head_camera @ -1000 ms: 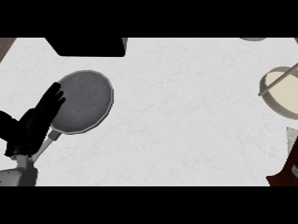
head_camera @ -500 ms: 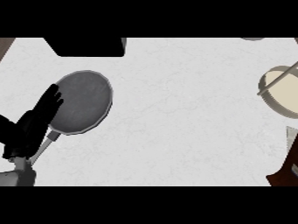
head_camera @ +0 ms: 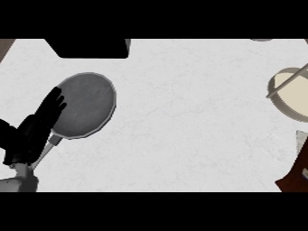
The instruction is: Pick the tomato from the tray and place it in the tiered basket
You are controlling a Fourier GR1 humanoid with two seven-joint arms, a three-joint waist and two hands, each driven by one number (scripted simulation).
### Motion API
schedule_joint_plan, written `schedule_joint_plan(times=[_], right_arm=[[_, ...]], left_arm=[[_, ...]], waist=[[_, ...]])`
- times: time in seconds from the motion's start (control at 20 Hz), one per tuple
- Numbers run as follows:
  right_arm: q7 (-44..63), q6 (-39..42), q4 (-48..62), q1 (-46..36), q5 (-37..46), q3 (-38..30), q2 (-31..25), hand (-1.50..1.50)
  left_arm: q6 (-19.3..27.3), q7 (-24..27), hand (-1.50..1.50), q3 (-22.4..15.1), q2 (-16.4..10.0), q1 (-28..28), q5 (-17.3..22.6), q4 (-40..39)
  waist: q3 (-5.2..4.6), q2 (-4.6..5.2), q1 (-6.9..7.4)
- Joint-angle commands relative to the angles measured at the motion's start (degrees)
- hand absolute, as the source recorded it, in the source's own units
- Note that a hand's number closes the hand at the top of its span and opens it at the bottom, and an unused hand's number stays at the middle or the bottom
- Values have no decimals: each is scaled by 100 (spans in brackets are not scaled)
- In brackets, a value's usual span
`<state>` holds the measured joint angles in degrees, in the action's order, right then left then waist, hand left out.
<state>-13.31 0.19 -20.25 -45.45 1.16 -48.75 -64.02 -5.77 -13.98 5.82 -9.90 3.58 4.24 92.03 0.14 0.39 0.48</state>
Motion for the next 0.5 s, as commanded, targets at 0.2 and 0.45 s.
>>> schedule_joint_plan(times=[0.2, 0.45], right_arm=[[-200, 887, 643, 859, -396, -536, -1188, -150], [-559, 1492, 932, 1525, -552, -752, -1418, -150]], left_arm=[[-169, -224, 0, 157, -204, 130, 179, 124], [50, -94, 0, -18, 71, 85, -16, 24]], waist=[[15, 9, 11], [25, 7, -47]])
